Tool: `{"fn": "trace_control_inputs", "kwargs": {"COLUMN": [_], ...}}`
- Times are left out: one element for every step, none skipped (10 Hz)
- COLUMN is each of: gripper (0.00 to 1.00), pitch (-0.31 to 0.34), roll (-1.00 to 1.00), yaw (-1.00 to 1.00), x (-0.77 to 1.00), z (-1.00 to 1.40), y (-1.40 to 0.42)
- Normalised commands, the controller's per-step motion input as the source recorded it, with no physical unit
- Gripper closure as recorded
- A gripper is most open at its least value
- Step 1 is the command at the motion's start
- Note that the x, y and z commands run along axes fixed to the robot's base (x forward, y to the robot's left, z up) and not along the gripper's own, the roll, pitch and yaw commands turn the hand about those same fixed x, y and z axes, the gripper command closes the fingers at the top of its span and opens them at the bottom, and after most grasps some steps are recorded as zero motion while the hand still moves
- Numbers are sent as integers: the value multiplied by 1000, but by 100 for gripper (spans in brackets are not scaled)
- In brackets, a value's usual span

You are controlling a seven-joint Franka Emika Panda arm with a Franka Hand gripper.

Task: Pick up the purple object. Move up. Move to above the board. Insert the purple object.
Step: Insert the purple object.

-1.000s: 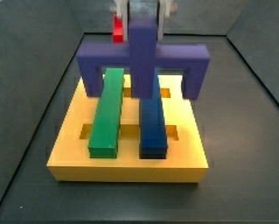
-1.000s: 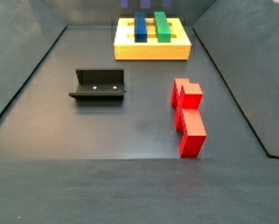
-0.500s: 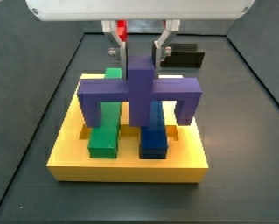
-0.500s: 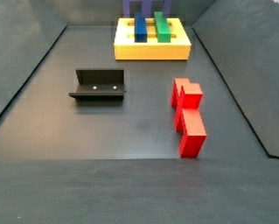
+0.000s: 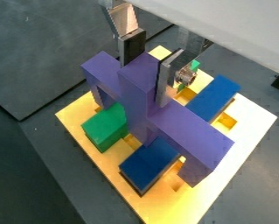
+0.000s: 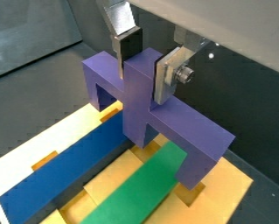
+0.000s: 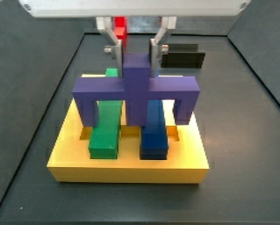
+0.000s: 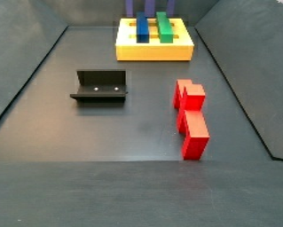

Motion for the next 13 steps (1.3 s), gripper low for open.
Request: {"fn": "trace_control_inputs", "kwargs": {"gripper": [100, 100, 100, 100, 100, 100, 100, 100, 100, 100, 100, 100, 100], "pitch": [0, 0, 0, 0, 0, 0, 4, 6, 0, 0, 0, 0, 0], "roll": [70, 0, 4, 10, 36, 87, 109, 113, 90, 29, 0, 6, 0], "yaw": [0, 0, 0, 0, 0, 0, 0, 0, 0, 14, 66, 29, 17], "x": [-291, -66, 111, 240, 174, 0, -17, -54, 0, 0, 0, 0, 0], "z": [0, 0, -129, -243, -209, -194, -186, -154, -146, -194, -211, -209, -223], "y": [0, -34, -83, -83, -23, 0, 0, 0, 0, -63, -91, -54, -83]}}
